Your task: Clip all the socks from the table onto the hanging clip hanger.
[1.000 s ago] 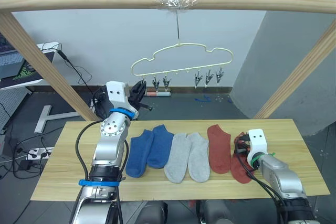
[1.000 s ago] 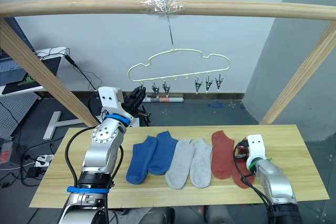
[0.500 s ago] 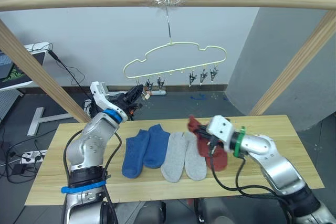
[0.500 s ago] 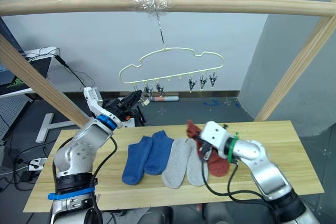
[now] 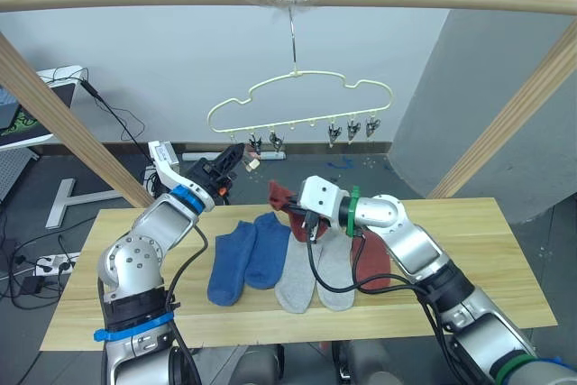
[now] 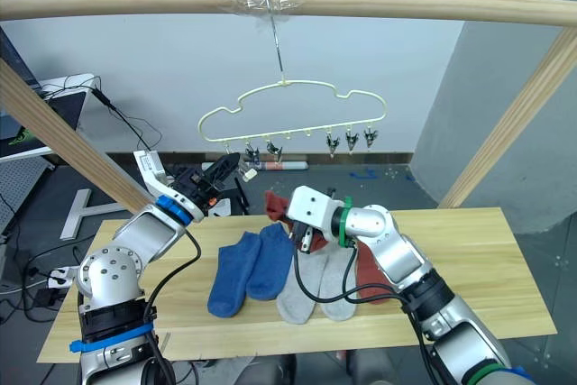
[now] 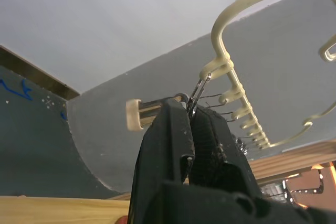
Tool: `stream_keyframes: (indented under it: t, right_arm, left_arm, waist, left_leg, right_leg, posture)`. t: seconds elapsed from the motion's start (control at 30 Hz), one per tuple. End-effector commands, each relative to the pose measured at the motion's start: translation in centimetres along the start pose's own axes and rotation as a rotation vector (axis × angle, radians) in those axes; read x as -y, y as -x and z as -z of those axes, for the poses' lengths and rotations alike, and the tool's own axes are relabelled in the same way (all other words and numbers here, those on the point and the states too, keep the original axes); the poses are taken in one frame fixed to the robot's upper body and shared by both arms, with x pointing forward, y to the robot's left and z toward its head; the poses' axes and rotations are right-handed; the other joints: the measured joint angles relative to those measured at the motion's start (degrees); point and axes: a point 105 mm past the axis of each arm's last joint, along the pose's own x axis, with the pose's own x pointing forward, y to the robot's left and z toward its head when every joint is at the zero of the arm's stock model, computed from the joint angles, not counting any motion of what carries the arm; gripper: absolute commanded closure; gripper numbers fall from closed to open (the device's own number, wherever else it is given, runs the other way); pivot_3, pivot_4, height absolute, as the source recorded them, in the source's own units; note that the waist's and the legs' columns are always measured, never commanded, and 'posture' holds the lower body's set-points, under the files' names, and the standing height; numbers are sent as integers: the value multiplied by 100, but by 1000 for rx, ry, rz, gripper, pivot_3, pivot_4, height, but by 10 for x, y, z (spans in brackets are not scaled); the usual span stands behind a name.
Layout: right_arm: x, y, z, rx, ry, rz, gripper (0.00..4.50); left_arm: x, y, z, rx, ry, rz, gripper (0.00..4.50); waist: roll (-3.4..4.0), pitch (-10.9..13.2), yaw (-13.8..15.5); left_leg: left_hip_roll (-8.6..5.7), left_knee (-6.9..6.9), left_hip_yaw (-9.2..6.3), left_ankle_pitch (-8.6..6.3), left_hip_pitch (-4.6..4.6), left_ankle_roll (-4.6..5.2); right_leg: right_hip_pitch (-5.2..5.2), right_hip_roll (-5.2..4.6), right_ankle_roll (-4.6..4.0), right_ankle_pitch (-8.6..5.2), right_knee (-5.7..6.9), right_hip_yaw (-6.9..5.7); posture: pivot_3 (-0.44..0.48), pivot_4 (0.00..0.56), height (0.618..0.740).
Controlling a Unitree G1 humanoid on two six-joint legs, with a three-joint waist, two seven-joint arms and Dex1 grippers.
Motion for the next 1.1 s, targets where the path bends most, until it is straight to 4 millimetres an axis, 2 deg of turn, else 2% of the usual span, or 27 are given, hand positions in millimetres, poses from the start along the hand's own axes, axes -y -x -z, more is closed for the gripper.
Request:
stream_keyframes:
  t: [0.03, 0.17, 0.3, 0.5, 0.8, 1.1]
  right_arm:
    - [-2, -9, -8, 6, 92, -43, 4445]
    - [1, -17, -16, 26, 90, -39, 4445]
    - [14, -26, -27, 43, 94, -13, 4445]
    - [32, -15, -26, 32, 144, 32, 4445]
    - [23, -9, -26, 33, 192, 8, 4445]
    - [28, 0, -31, 42, 207, 30, 4445]
  left_arm:
    - [4, 3, 2, -7, -13, 7, 4484]
    - [5, 2, 4, -12, -12, 13, 4484]
    - [10, 3, 10, -50, -29, 39, 4484]
    - [3, 8, 14, -57, -46, 16, 4484]
    - [2, 4, 9, -45, -53, 13, 4484]
    - [1, 5, 9, -46, -61, 9, 4484]
  waist:
    - [0, 0, 23]
    - [0, 0, 21]
    - [1, 1, 25]
    - [2, 1, 76]
    - [3, 2, 57]
    - [5, 4, 61]
  left_leg:
    - [-1, 2, 1, 0, -7, 0]
    - [1, 1, 3, 0, -7, -1]
    - [1, 0, 0, 5, -7, -8]
    - [0, 0, 0, 5, -9, -8]
    - [5, -1, 0, 5, -9, -9]
    - [4, -1, 0, 5, -10, -9]
  right_leg:
    - [-5, -1, -3, 2, -2, 1]
    - [-8, 0, -7, 4, -2, 1]
    - [-9, 2, -12, 7, 0, 0]
    - [-9, 1, -13, 8, -4, 0]
    - [-13, 5, -14, 8, 1, 0]
    - [-13, 4, -14, 8, 0, 0]
  posture:
    - [-9, 212, 740]
    - [-8, 210, 740]
    - [-6, 209, 740]
    - [-3, 215, 740]
    - [-3, 215, 740]
    - [-9, 224, 740]
